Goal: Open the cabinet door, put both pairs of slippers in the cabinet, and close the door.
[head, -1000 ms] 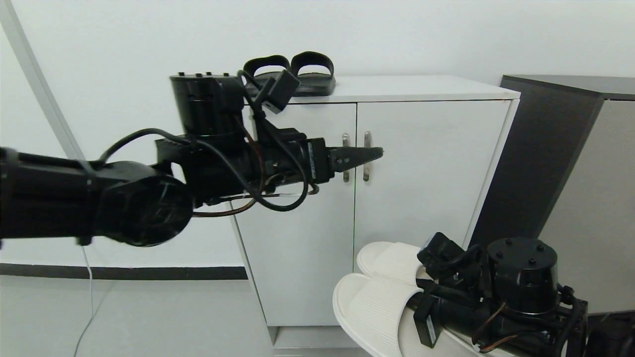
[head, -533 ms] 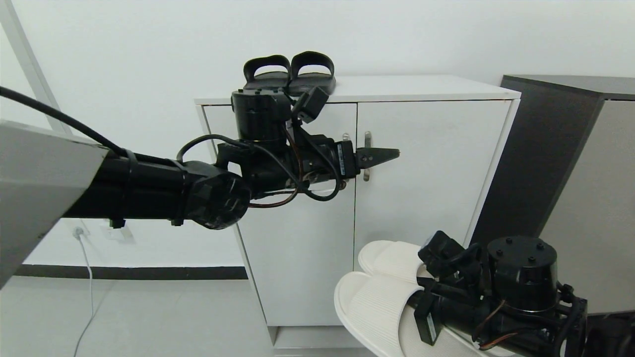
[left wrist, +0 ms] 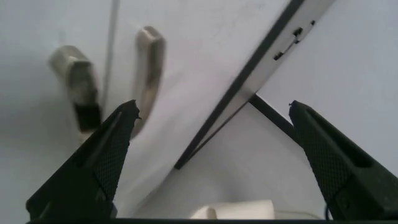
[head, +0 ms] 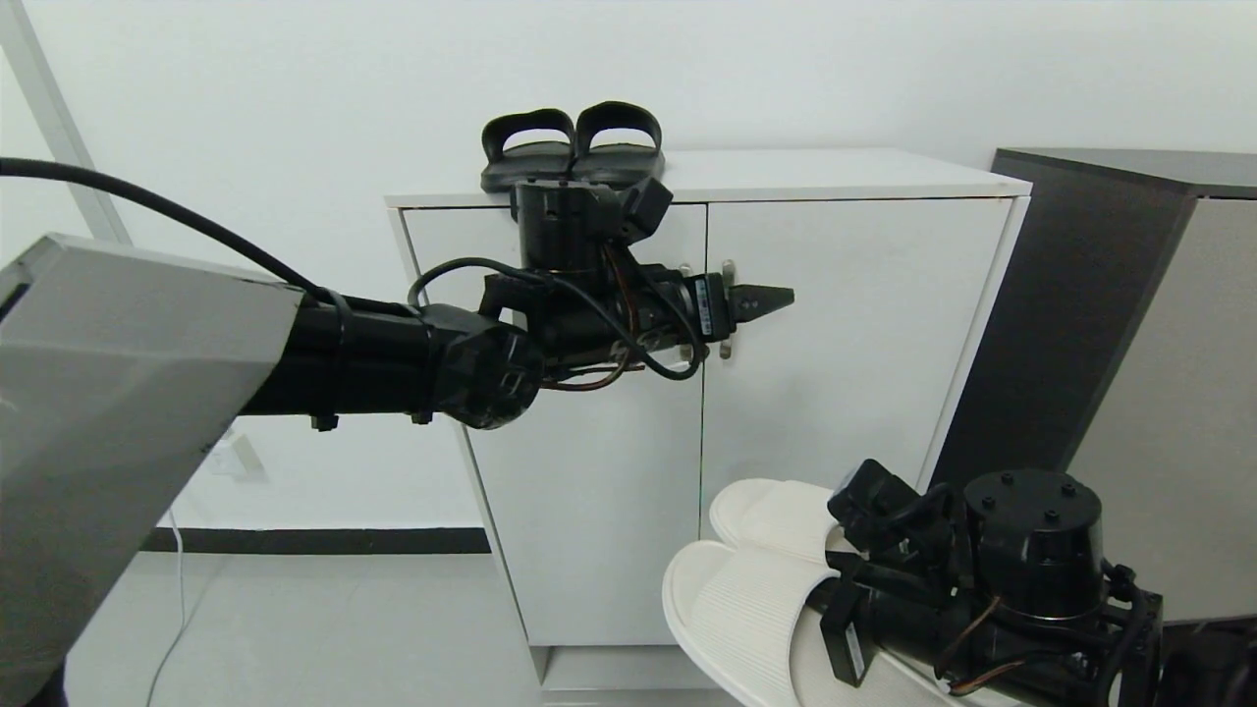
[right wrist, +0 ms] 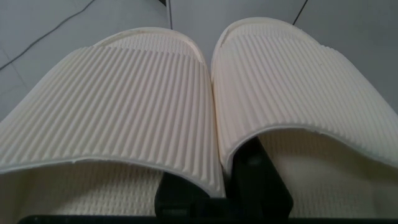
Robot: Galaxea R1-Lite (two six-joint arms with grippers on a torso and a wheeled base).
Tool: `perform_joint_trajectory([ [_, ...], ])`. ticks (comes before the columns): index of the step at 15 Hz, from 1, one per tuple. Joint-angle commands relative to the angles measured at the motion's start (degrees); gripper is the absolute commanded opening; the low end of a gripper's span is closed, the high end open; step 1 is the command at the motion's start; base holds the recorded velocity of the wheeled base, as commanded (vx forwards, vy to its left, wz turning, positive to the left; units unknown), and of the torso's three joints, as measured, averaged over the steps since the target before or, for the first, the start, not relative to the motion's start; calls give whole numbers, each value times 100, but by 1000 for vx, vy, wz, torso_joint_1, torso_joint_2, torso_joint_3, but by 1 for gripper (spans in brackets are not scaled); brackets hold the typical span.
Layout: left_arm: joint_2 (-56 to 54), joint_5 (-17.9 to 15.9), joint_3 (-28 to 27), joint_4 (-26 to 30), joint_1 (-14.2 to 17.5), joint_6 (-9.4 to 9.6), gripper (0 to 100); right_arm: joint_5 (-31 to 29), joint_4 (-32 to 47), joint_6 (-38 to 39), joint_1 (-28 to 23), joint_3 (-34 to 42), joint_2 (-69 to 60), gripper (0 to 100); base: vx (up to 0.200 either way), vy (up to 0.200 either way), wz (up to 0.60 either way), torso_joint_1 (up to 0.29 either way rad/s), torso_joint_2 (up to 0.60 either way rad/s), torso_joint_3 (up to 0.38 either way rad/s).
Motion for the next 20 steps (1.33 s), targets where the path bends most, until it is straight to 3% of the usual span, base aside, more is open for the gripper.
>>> perform_joint_trajectory([
  [1, 165, 109, -175, -5, 14, 3, 100, 2, -5, -2, 5, -5, 10, 0, 0, 0, 0, 0, 0, 0],
  [6, 341, 109, -351, 4, 6, -6, 100, 10, -5, -2, 5, 21, 10, 0, 0, 0, 0, 0, 0, 0],
  [7, 332, 100, -342, 4, 6, -6, 0, 28, -5, -11, 13, 57, 1, 0, 0, 0, 0, 0, 0, 0],
  [12, 86, 92, -78, -14, -3, -14, 0, 133, -13, -28, 75, 197, -51, 0, 0, 0, 0, 0, 0, 0],
  [20, -1057, 127, 1407, -207, -328, 65, 0, 292, -5, -46, 216, 338, -218, 0, 0, 0, 0, 0, 0, 0],
])
